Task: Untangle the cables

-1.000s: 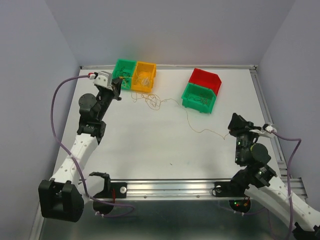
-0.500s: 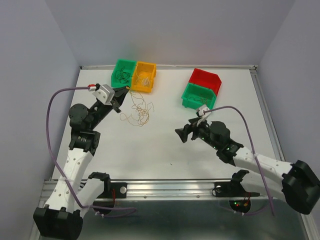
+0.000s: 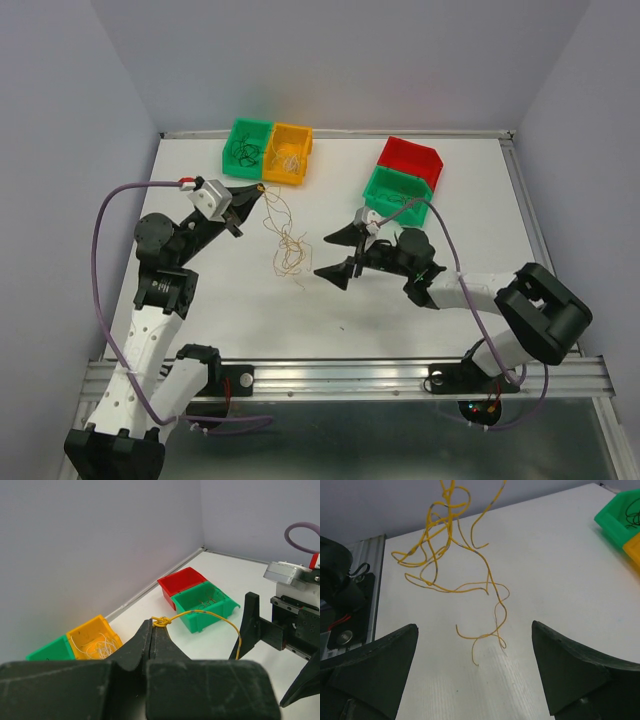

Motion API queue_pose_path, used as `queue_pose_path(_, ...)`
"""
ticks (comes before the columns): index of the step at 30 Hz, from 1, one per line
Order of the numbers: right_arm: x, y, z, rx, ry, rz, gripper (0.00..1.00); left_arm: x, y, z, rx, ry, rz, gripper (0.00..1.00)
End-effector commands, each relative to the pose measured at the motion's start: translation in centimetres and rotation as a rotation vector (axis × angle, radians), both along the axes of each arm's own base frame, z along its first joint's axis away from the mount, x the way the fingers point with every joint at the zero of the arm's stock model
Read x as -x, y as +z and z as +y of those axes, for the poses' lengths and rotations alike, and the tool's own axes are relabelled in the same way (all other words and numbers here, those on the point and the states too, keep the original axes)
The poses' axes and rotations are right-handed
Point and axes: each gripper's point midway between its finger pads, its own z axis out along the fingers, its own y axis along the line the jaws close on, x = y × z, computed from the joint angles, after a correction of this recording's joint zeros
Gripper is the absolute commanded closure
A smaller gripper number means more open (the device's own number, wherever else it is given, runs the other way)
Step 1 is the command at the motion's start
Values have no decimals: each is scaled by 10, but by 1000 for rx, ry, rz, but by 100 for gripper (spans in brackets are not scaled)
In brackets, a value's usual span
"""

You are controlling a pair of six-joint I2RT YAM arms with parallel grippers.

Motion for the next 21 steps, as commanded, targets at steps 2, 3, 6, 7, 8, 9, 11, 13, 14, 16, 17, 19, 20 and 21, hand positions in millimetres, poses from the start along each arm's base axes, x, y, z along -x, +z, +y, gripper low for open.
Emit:
queue_pose_path(2, 11, 55, 23, -183, 119, -115, 0, 11, 23, -2, 4, -22, -74, 100)
queue_pose_path(3, 13, 50, 28, -183, 130, -100, 0, 12, 24, -2, 5, -20, -75, 100)
queue_pose_path(6, 18, 46, 39, -202, 154, -85, 1, 10, 23, -1, 5, -11, -74, 100)
queue_pose_path(7, 18, 47, 42, -210, 147, -85, 2, 8, 22, 0, 5, -2, -73, 100)
queue_pose_path(8, 19, 45, 44, -213, 144, -81, 2, 8, 23, 0, 6, -2, -74, 100)
queue_pose_path(9, 23, 43, 48, -215, 149, -77, 3, 8, 24, 1, 8, 8, -76, 100)
queue_pose_path(11, 23, 40, 49, -230, 120, -75, 3, 7, 23, 2, 8, 14, -76, 100)
queue_pose_path(13, 23, 42, 51, -244, 95, -66, 5, 5, 23, 3, 10, 23, -76, 100)
queue_pose_path(14, 22, 43, 50, -249, 84, -64, 5, 5, 22, 3, 10, 24, -73, 100)
queue_pose_path(16, 26, 42, 51, -252, 82, -56, 6, 3, 23, 5, 16, 40, -73, 100)
queue_pose_path(17, 25, 44, 51, -260, 68, -57, 7, 3, 24, 6, 19, 45, -75, 100)
queue_pose_path(19, 30, 44, 54, -266, 72, -58, 7, 3, 24, 7, 19, 51, -75, 100)
queue_pose_path(20, 30, 42, 56, -264, 74, -59, 7, 3, 24, 7, 20, 52, -76, 100)
queue_pose_path(21, 31, 43, 57, -266, 78, -60, 6, 3, 24, 7, 20, 52, -76, 100)
